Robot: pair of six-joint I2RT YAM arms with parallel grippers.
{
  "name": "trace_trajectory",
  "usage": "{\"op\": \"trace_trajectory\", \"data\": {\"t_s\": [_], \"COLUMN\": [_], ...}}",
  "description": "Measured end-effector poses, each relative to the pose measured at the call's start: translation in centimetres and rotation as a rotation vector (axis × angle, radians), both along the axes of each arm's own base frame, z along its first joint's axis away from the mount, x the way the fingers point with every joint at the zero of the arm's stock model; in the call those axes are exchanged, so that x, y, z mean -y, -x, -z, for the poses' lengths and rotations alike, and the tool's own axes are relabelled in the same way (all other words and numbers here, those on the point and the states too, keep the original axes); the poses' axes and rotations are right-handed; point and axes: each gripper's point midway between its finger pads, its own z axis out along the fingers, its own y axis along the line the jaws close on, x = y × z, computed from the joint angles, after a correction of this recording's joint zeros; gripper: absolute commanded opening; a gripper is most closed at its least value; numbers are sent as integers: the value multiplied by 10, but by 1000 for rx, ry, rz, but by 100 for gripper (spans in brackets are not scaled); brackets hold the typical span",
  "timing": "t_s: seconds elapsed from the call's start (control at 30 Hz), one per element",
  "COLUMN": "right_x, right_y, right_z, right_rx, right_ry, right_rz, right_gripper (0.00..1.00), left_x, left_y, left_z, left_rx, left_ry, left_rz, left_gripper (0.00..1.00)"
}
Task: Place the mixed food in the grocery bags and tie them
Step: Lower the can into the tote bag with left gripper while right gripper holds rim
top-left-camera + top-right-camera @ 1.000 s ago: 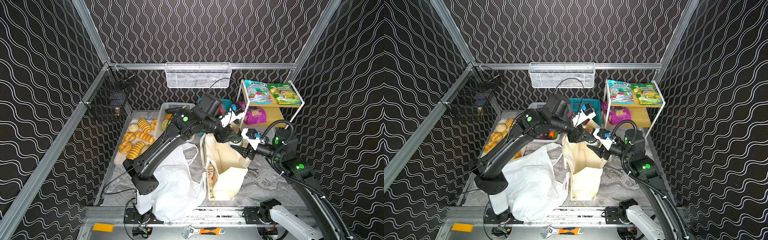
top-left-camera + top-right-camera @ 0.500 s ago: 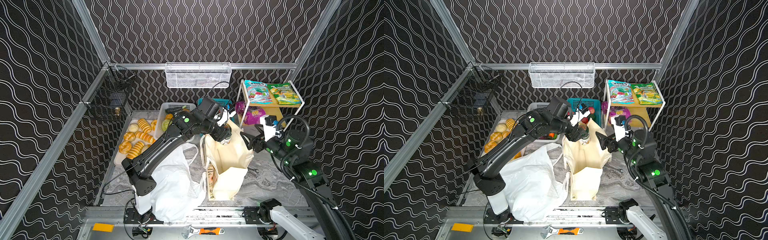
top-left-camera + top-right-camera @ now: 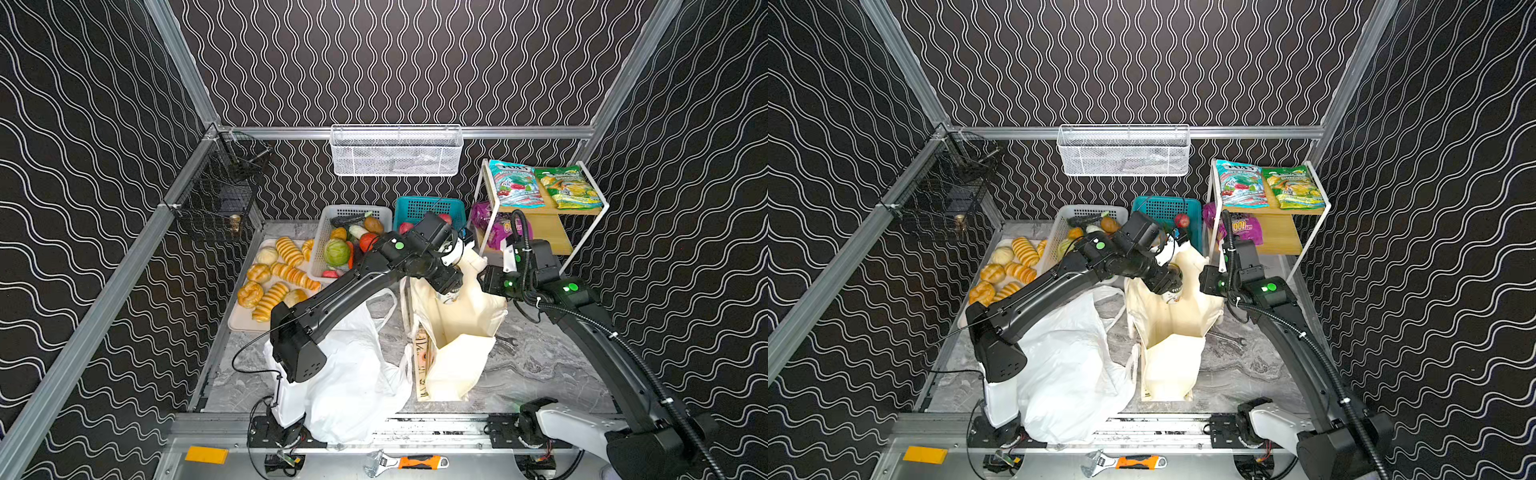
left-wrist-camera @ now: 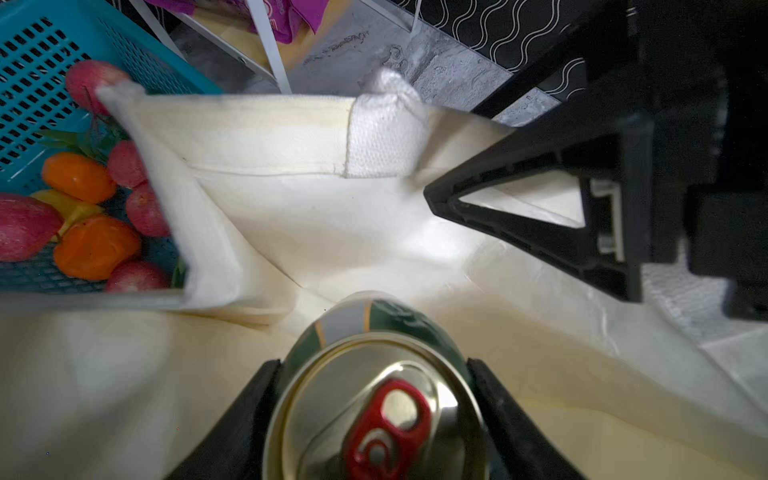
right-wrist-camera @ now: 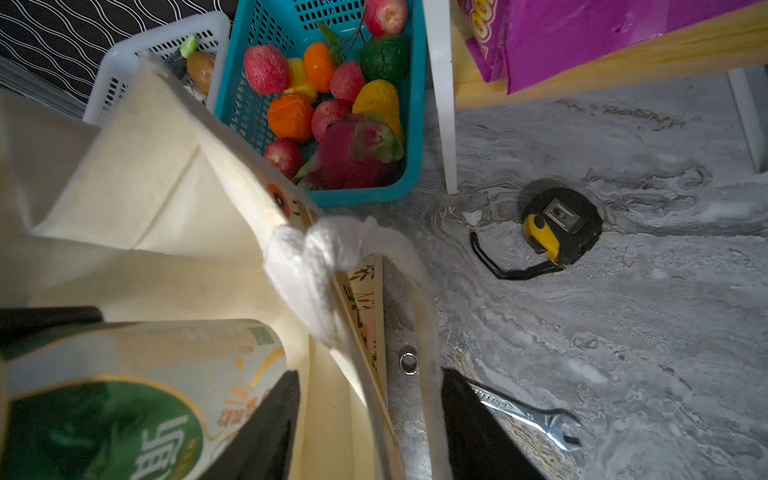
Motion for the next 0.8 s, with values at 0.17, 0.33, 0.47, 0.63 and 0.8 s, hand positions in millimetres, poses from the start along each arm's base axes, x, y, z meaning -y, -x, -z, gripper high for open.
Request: {"op": "trace_trajectory", "data": {"t_s": [0.17, 0.33, 0.47, 0.63, 0.8], "right_x": [-4, -3, 0, -3, -3], "right_y": [-2, 3, 11, 11, 9], "right_z": [-5, -22, -24, -23, -20], "right_rx": [17, 102, 140, 150, 142], "right_ry": [-19, -61, -107, -161, -182], "right_rz": [-12, -3, 26, 42, 60], "right_gripper": [17, 9, 8, 7, 7], "left_x": [9, 10, 8, 5, 4], "left_y": [-5, -10, -13, -19, -35], "left_z": [27, 59, 84, 100, 107], "left_rx": [-27, -32, 2, 66, 94], "left_ry": [-21, -55, -95, -108, -104], "left_rz": [7, -8, -31, -72, -172], "left_gripper": [37, 39, 41, 44, 47]}}
